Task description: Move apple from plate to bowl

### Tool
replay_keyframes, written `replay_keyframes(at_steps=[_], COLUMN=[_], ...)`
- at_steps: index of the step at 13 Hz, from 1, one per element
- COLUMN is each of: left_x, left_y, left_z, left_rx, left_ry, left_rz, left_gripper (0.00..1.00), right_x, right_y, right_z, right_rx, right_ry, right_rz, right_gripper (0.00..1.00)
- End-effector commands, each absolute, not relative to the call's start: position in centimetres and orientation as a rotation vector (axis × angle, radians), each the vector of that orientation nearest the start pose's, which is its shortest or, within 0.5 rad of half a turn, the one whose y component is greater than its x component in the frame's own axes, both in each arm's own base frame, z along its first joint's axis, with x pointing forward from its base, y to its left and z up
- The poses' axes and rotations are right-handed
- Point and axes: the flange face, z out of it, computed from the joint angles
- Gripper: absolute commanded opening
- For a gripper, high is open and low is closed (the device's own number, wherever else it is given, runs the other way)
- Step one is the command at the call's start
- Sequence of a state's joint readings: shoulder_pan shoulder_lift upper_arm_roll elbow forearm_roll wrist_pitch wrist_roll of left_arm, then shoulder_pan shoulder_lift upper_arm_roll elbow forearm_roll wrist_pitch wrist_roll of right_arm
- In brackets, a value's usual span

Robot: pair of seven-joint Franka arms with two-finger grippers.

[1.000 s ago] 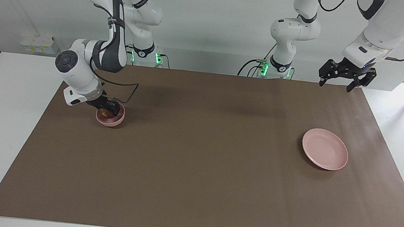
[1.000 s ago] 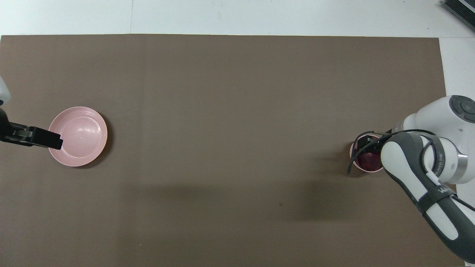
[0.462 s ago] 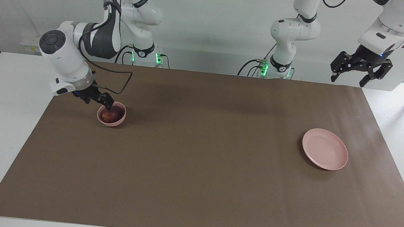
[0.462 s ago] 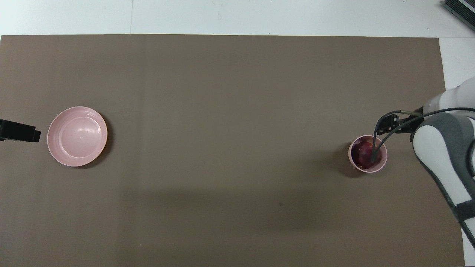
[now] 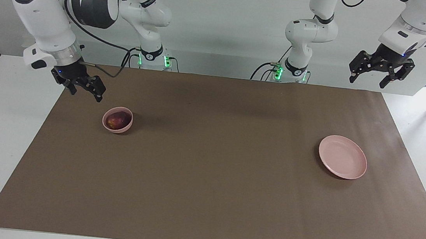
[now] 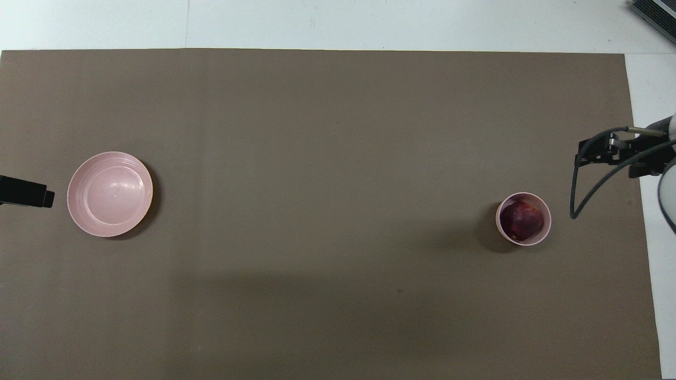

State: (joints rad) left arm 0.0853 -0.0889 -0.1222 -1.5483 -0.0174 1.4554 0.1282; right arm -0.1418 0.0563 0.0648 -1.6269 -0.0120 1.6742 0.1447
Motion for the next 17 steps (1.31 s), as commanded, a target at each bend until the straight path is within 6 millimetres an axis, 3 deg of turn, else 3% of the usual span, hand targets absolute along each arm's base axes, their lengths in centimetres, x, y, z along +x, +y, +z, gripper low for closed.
replay_keyframes(at_steps=[1,4,17], left_x=[50.9,50.8,50.8], left_y=[-2.6,-2.5,-4.0], left_z=[67.6,67.5,67.2], left_rx=[-3.125,-3.125,-3.158], left_ry=[0.267,0.264,0.185], left_rz=[0.018,0.025,0.026], left_gripper=[1.0,1.0,1.0], right_x=[57.3,56.8,56.5], right_y=[-3.9,-2.2,-2.2], right_z=[60.6,62.2,62.4], right_rx=[-3.14,-3.146,-3.14], right_ry=[0.309,0.222,0.24], right_rz=[0.059,0.117,0.098], right_gripper=[1.0,1.0,1.0])
